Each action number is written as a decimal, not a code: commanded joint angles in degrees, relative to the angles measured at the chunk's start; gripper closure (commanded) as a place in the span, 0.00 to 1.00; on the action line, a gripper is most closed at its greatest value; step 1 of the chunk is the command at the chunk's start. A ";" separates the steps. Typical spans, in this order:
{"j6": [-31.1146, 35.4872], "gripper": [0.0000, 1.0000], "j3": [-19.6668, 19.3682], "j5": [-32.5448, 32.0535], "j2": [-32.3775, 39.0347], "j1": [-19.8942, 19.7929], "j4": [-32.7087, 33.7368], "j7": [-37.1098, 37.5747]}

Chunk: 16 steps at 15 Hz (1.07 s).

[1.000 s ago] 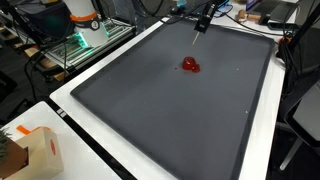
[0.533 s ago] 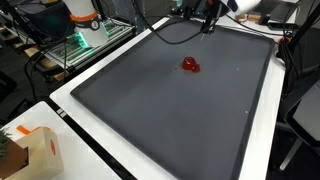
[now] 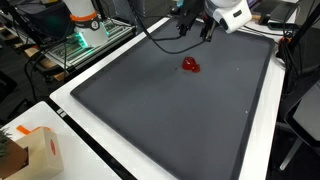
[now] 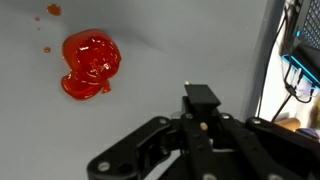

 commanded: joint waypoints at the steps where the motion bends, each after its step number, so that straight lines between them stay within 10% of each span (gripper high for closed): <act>1: 5.52 0.97 0.61 2.96 -1.10 -0.77 -3.37 0.19; 16: 8.74 0.97 0.59 3.12 -1.11 -0.74 -5.53 6.37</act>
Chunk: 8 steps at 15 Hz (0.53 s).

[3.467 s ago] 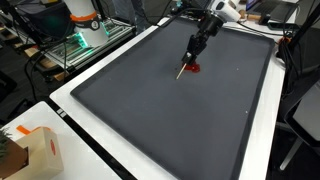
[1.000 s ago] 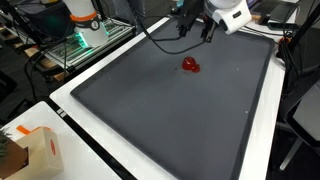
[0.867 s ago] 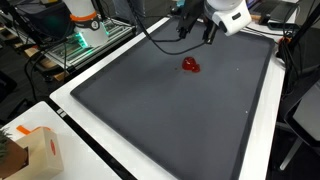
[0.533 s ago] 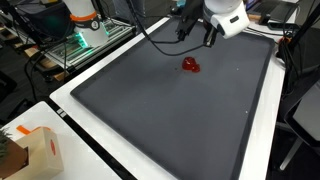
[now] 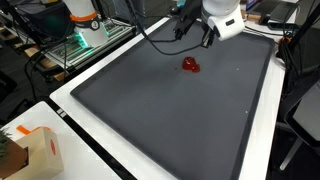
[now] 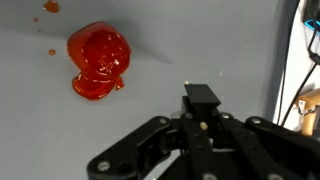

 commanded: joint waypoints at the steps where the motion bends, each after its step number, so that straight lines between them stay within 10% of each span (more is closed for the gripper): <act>1: 0.73 0.97 0.58 1.94 -1.04 -0.88 -1.98 1.19; 8: 1.98 0.97 0.55 7.18 -0.94 -0.78 -3.65 1.63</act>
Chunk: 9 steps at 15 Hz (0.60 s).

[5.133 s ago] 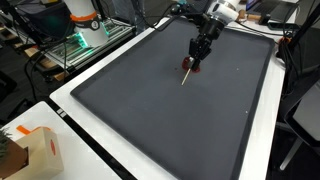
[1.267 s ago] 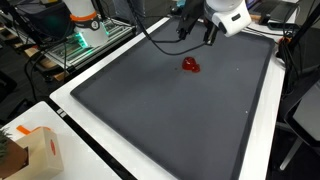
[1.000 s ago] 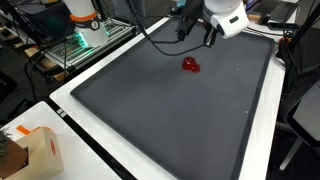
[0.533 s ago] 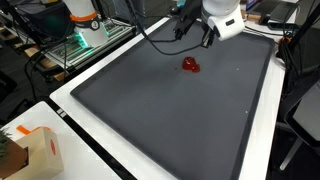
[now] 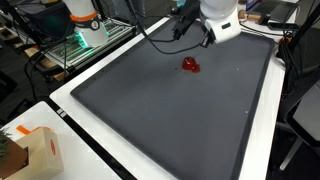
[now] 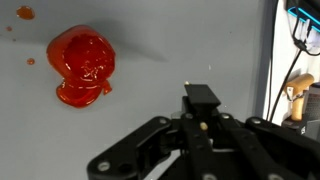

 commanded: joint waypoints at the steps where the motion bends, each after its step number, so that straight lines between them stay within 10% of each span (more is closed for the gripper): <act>1: 2.20 0.97 0.51 2.75 -0.96 -0.09 -3.14 0.81; 9: 5.01 0.97 1.16 4.06 -0.48 1.02 -4.71 1.45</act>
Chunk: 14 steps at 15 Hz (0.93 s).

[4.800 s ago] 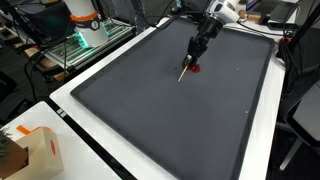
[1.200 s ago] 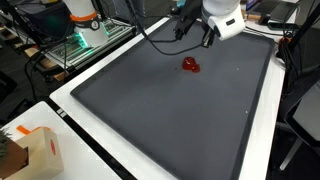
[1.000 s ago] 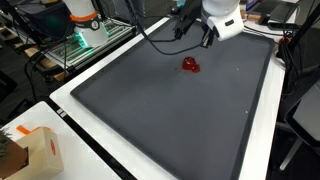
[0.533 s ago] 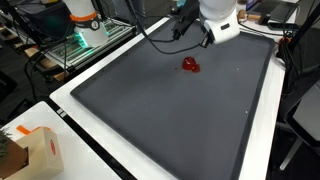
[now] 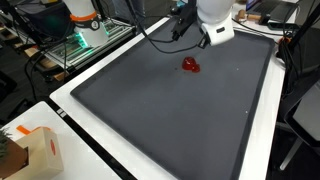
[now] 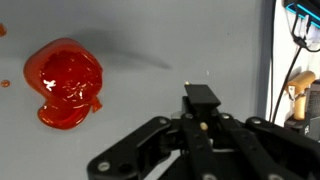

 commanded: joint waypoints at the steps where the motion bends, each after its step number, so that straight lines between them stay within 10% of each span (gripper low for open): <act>1: 2.67 0.97 0.52 1.85 -0.54 0.49 -1.99 0.61; 14: 7.91 0.97 0.58 2.46 -0.42 1.06 -3.14 2.72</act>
